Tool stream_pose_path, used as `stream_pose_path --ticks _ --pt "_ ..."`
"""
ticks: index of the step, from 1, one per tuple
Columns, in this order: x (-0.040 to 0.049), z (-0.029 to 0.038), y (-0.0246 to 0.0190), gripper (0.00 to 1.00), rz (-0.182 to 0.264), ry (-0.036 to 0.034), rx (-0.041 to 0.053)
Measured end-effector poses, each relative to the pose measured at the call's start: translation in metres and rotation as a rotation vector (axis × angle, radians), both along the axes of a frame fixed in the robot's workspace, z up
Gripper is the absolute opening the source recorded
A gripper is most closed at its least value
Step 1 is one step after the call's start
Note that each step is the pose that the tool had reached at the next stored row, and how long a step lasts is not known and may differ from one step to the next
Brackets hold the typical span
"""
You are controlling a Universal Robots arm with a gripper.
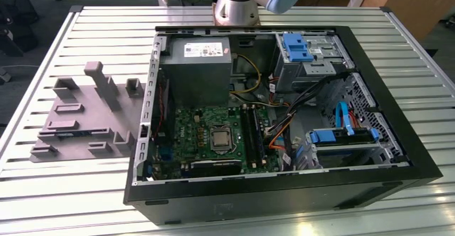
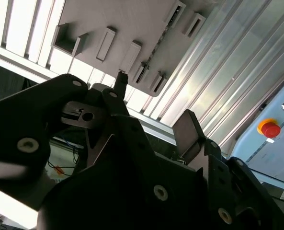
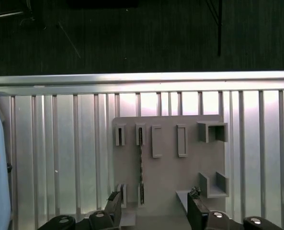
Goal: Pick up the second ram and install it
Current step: 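Pick up the second ram and move it above second insertion slot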
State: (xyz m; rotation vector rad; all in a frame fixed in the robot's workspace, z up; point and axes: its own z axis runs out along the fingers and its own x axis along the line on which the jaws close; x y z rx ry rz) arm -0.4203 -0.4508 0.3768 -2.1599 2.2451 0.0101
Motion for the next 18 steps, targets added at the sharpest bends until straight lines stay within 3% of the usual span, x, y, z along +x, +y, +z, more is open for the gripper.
stream_pose_path --ticks 2,3,7,8,18 --pt "0.0000 -0.0004 0.0000 0.64 0.000 0.0000 0.0001" --pt "0.0000 -0.0005 0.0000 0.57 0.000 0.0000 0.0001" --pt "0.0000 -0.0013 0.0000 0.56 0.000 0.0000 0.0004" --pt "0.0000 -0.0015 0.0000 0.49 0.000 0.0000 0.0004" --pt "0.0000 -0.0033 0.0000 0.49 0.000 0.0000 0.0009"
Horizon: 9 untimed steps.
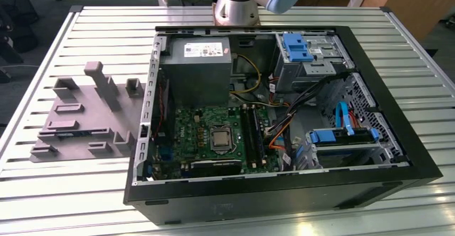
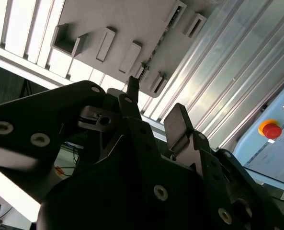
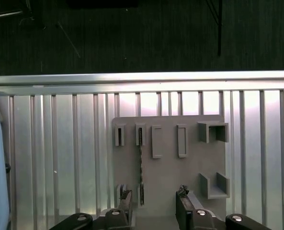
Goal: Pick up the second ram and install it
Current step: 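Pick up the second ram and move it above second insertion slot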
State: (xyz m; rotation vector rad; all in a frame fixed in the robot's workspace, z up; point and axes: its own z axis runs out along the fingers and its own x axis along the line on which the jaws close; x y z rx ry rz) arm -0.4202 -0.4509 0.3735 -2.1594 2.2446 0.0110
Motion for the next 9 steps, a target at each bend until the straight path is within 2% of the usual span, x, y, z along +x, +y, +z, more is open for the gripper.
stream_pose_path --ticks 2,4,5,7,8,9 --pt "0.0000 -0.0003 0.0000 0.47 0.000 0.0000 0.0001" --pt "0.0000 -0.0007 0.0000 0.35 0.000 0.0000 0.0002" --pt "0.0000 -0.0009 0.0000 0.35 0.000 0.0000 0.0003" --pt "0.0000 -0.0013 0.0000 0.23 0.000 0.0000 0.0004" --pt "0.0000 -0.0015 0.0000 0.23 0.000 0.0000 0.0004" --pt "0.0000 -0.0017 0.0000 0.17 0.000 0.0000 0.0004"
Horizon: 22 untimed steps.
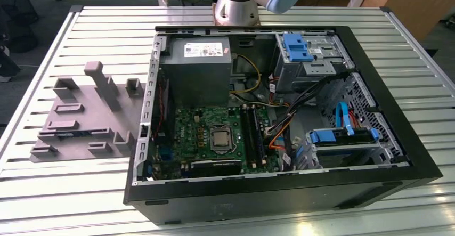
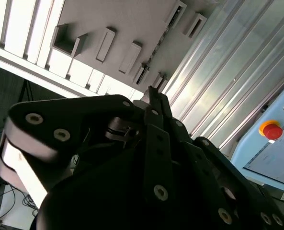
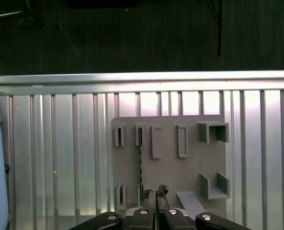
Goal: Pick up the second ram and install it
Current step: 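Pick up the second ram and move it above second insertion slot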
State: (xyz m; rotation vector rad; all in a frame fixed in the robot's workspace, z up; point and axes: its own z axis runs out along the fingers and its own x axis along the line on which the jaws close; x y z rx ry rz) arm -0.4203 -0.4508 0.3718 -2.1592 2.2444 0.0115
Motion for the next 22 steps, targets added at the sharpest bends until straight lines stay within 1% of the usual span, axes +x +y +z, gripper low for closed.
stream_pose_path --ticks 1,2,13,15,20,21,22 --pt "0.0000 -0.0002 0.0000 0.17 0.000 0.0001 0.0000" --pt "0.0000 -0.0004 0.0000 0.11 0.000 0.0000 0.0001" --pt "0.0000 -0.0024 0.0000 0.12 0.000 0.0000 0.0006" --pt "0.0000 -0.0028 0.0000 0.24 0.000 0.0000 0.0007" --pt "0.0000 -0.0037 0.0000 0.24 0.000 0.0000 0.0010" --pt "0.0000 -0.0039 0.0000 0.25 0.000 0.0000 0.0010" --pt "0.0000 -0.0041 0.0000 0.31 0.000 0.0000 0.0011"
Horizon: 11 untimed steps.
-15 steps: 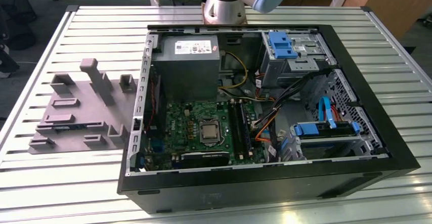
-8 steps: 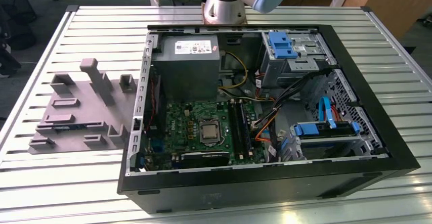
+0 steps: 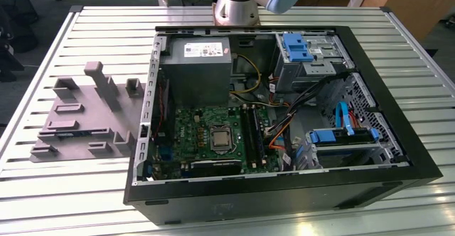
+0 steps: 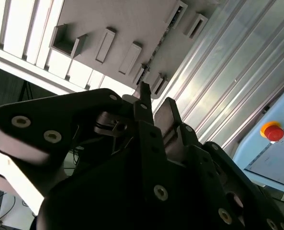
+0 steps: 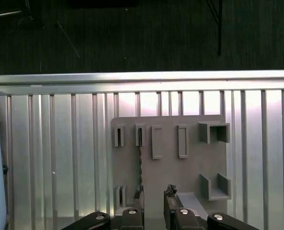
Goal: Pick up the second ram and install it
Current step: 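Pick up the second ram and move it above second insertion slot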
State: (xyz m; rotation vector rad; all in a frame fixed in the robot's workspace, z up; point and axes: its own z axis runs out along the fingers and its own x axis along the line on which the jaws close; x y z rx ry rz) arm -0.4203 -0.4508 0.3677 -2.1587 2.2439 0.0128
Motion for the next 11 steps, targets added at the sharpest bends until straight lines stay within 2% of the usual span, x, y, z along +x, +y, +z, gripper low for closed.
stream_pose_path --ticks 2,3,11 --pt "0.0000 -0.0004 0.0000 0.31 0.000 0.0000 0.0001" --pt "0.0000 -0.0005 0.0000 0.38 0.000 0.0000 0.0001" --pt "0.0000 -0.0020 0.0000 0.38 0.000 0.0000 0.0005"
